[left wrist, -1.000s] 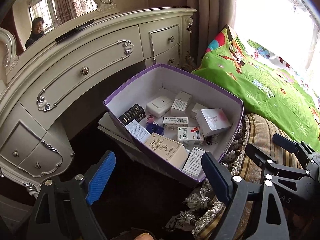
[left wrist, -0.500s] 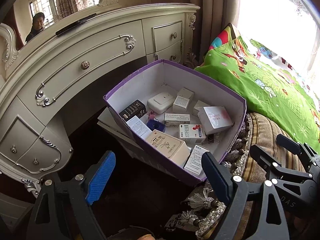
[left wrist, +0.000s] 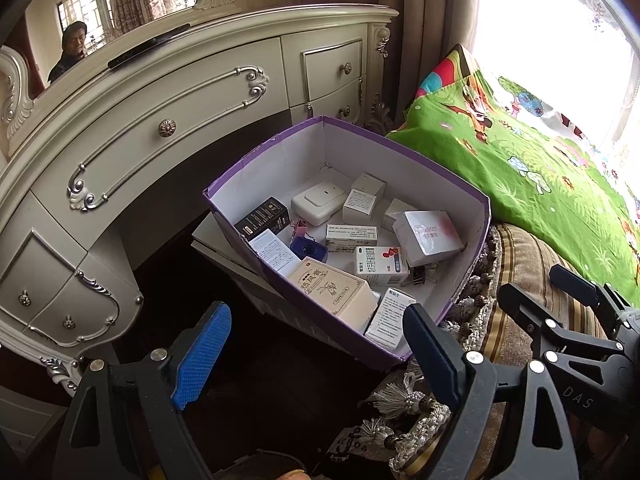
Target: Organize rigid objects
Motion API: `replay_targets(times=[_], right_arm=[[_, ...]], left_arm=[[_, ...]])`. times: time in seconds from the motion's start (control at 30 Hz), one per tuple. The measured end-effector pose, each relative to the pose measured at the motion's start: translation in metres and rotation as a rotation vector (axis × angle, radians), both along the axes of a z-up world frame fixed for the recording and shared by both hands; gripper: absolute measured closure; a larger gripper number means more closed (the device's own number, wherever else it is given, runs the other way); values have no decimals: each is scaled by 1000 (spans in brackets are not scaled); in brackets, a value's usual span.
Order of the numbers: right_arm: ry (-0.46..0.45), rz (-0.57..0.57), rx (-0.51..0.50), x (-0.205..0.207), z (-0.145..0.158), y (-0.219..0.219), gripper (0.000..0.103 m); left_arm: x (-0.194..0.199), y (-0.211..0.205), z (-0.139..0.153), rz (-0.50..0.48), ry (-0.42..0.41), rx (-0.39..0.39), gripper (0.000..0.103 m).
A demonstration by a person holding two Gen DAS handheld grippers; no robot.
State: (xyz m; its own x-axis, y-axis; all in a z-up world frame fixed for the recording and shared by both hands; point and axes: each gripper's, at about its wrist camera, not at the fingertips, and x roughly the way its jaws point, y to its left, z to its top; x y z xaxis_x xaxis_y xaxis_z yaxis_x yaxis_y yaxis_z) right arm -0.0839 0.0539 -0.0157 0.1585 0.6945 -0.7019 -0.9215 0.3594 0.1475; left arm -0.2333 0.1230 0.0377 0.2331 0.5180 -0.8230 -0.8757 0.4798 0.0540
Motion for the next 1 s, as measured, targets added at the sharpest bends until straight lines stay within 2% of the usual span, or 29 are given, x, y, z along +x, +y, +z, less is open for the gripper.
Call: replay_targets(times=[0.37,0.8,1.0], right_arm=[[7,4,-2,1,-1,0,13],[5,8,-7,0,-2,0,12],[4,8,-8,0,-2,1,11]], left_arm=[[2,1,-2,-5,10,-4,14],[3,1,1,-19,-19,-8,14],[2,3,4,2,-38,18,13]])
